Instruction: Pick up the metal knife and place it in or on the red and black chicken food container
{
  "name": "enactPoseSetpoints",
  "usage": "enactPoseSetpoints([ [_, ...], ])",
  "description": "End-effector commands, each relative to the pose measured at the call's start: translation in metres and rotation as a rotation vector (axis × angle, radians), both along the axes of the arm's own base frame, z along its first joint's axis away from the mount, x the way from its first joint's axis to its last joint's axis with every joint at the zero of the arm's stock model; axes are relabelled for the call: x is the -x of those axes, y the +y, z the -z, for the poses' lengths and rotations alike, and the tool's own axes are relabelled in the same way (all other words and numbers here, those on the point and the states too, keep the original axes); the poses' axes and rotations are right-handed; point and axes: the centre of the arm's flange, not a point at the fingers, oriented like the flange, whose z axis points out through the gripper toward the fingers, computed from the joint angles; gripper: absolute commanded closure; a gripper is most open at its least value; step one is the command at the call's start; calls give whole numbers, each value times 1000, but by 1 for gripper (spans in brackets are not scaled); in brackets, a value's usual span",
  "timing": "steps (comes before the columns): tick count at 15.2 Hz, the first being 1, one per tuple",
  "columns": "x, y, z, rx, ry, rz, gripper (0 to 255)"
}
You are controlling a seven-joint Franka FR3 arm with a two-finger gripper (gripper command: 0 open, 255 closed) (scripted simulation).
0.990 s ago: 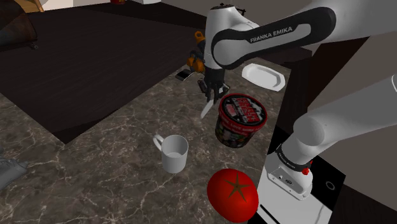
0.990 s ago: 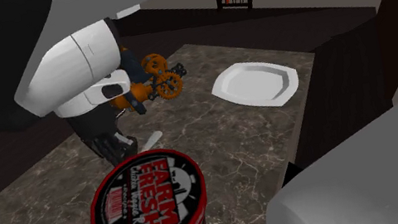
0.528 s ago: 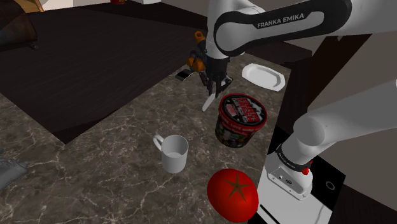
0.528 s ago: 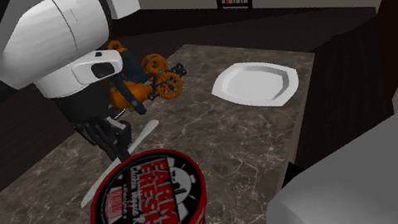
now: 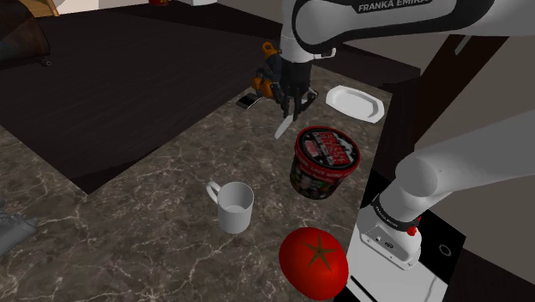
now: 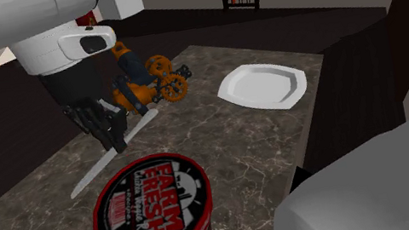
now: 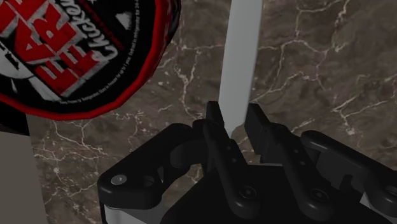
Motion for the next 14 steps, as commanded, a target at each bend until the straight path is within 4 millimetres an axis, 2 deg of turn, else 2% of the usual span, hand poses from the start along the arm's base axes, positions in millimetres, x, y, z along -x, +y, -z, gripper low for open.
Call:
enactPoseSetpoints([
  [1,1,0,-10,0,1,0,255],
  [14,1,0,-79,0,1,0,255],
])
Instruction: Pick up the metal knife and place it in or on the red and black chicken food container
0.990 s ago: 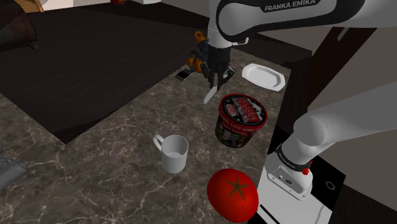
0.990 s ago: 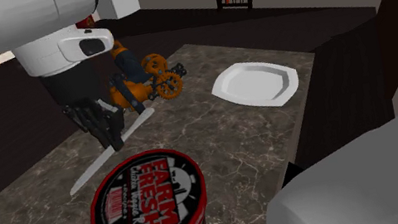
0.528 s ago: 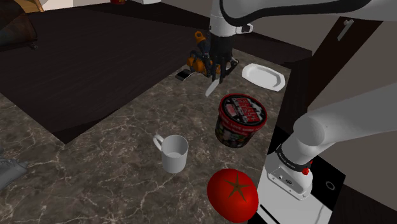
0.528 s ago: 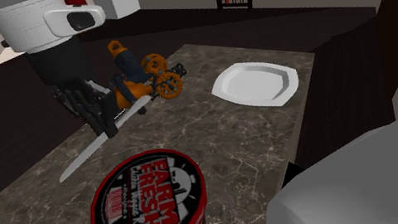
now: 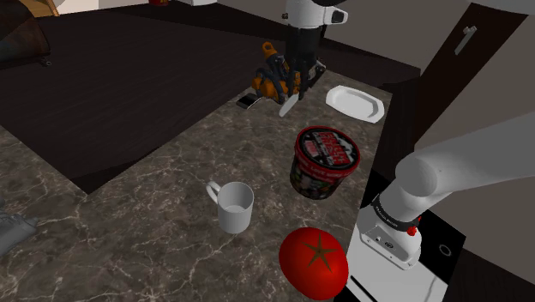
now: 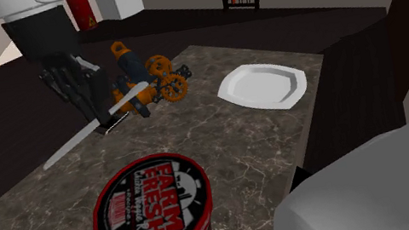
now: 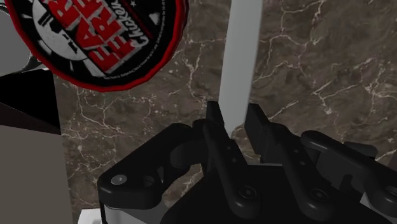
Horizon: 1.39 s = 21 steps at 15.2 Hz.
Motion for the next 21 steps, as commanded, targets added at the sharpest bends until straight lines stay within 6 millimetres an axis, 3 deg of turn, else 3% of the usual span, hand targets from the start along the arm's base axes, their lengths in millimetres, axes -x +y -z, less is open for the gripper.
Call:
enactPoseSetpoints([
  [1,0,-2,-12,0,0,0,255],
  [3,0,-2,-18,0,0,0,255],
  [13,130,19,-30,0,0,0,255],
  [14,151,22,-32,0,0,0,255],
  [21,151,22,5,0,0,0,255],
])
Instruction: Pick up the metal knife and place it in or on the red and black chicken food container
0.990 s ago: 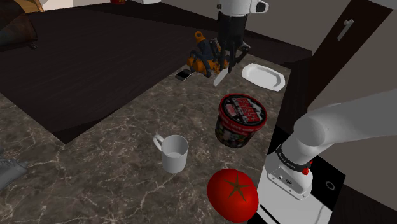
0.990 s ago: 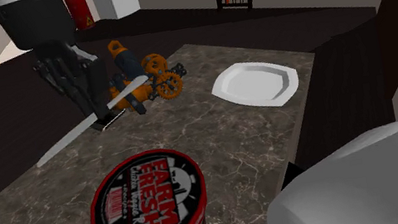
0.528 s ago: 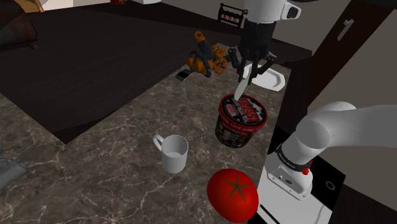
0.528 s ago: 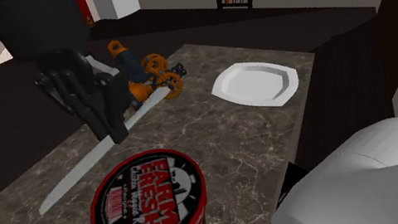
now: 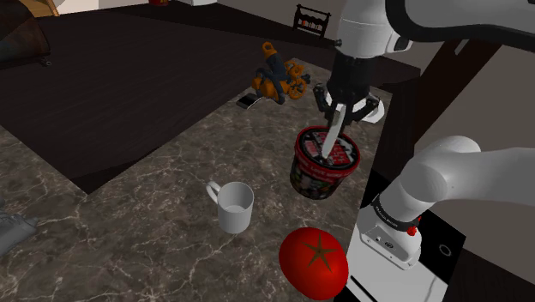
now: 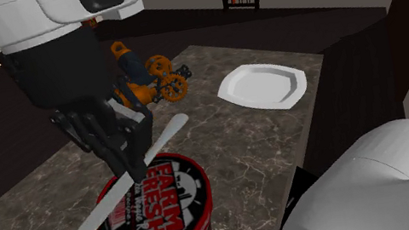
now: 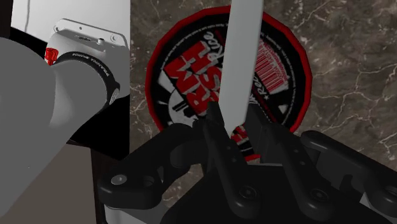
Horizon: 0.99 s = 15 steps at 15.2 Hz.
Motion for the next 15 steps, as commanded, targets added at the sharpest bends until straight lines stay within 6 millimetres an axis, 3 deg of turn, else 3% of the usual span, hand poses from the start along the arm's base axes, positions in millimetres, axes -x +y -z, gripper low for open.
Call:
enactPoseSetpoints([
  [1,0,-1,11,0,0,0,255],
  [9,0,-1,54,0,0,0,255],
  [15,0,-1,54,0,0,0,255],
])
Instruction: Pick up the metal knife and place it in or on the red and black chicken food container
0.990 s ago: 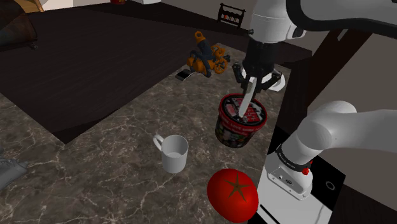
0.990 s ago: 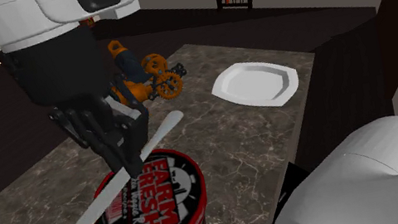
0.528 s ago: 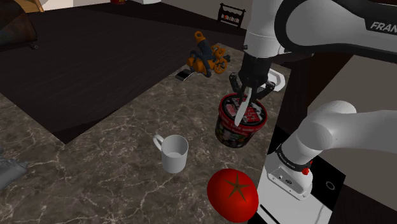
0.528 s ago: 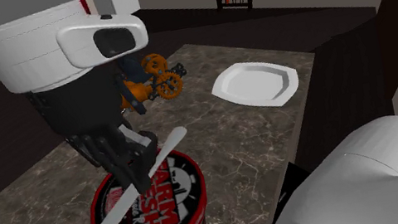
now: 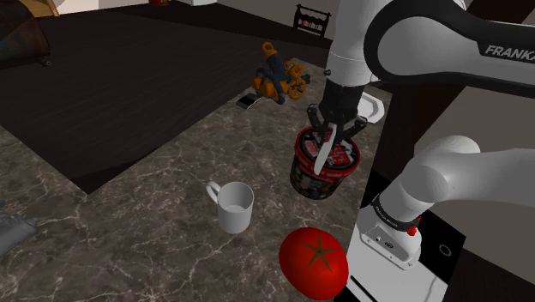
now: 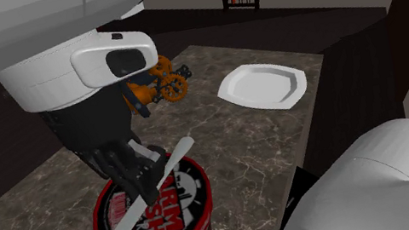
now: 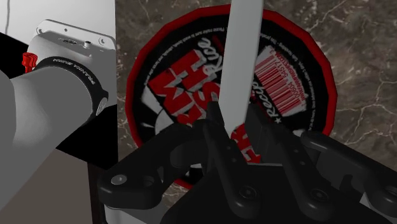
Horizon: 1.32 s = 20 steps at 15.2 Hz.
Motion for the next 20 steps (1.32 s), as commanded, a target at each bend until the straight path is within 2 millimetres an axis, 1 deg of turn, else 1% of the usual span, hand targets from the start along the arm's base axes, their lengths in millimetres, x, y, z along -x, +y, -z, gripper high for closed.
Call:
enactPoseSetpoints([
  [1,0,0,0,0,0,0,255],
  [2,0,0,0,0,0,0,255],
  [3,0,0,0,0,0,0,0],
  [8,0,0,0,0,0,0,0],
  [11,-5,2,-39,0,0,0,0],
  [12,-6,2,-50,0,0,0,0],
  [20,-6,2,-50,0,0,0,0],
])
